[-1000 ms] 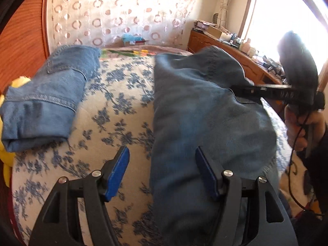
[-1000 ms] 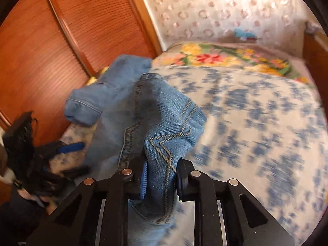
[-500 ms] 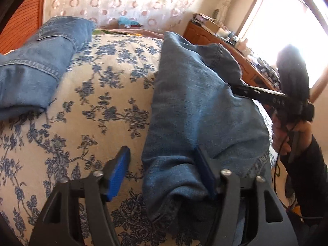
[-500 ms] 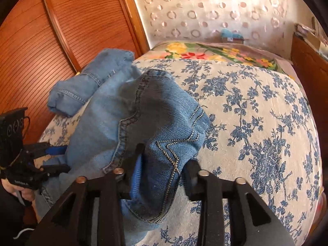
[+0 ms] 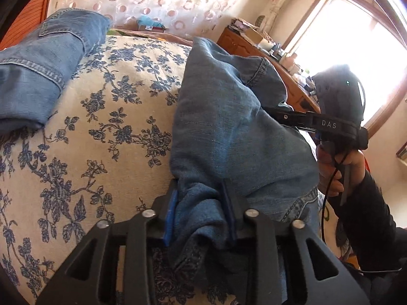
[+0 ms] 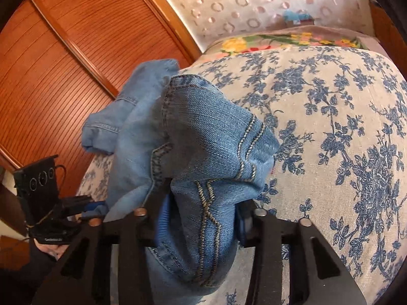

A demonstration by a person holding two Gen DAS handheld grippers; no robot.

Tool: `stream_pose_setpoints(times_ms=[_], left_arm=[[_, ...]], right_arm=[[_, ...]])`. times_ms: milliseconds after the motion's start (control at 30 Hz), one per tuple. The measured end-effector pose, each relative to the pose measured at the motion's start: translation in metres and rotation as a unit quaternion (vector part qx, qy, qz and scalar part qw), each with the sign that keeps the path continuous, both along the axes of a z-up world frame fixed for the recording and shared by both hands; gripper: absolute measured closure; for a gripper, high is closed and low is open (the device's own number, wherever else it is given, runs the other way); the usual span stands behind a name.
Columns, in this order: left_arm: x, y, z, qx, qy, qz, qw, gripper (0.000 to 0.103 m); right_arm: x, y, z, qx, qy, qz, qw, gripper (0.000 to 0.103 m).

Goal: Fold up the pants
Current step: 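Grasp the folded jeans with the right gripper while the left gripper grasps beside it, then lift the folded jeans with both grippers and carry them toward the yellow plush toy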

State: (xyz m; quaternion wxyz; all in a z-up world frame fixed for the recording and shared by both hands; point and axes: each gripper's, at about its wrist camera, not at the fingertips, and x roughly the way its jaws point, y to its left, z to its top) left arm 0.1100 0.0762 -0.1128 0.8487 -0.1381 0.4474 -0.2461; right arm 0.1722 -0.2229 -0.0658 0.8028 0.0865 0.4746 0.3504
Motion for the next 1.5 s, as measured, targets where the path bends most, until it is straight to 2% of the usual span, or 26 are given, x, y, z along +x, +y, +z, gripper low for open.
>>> stream_pose_setpoints(times_ms=[100,233,400,733,1167,1500], left_arm=[[-0.006,0.005,0.011,-0.015,-0.015,0.005,0.9998,0.087],[-0.012,0.01,0.025,-0.023,-0.029,0.001,0.9993,0.091],[-0.021,0.025,0.052,-0.03,-0.066,0.013,0.9973,0.092],[-0.027,0.086,0.101,-0.036,-0.123,0.071,0.9892,0.092],[-0.026,0.191,0.151,-0.012,-0.159,0.164,0.9735,0.092],[-0.011,0.263,0.163,0.029,-0.148,0.24,0.9589,0.092]], right_arm=[[-0.004,0.006,0.019,-0.001,-0.019,0.0,1.0,0.078],[-0.013,0.027,0.052,0.004,-0.056,0.016,0.998,0.081],[-0.02,0.062,0.091,0.005,-0.096,0.042,0.994,0.082],[-0.011,0.137,0.162,-0.012,-0.164,0.091,0.982,0.082],[0.022,0.272,0.221,0.003,-0.196,0.179,0.964,0.082],[0.052,0.378,0.229,0.033,-0.174,0.25,0.952,0.082]])
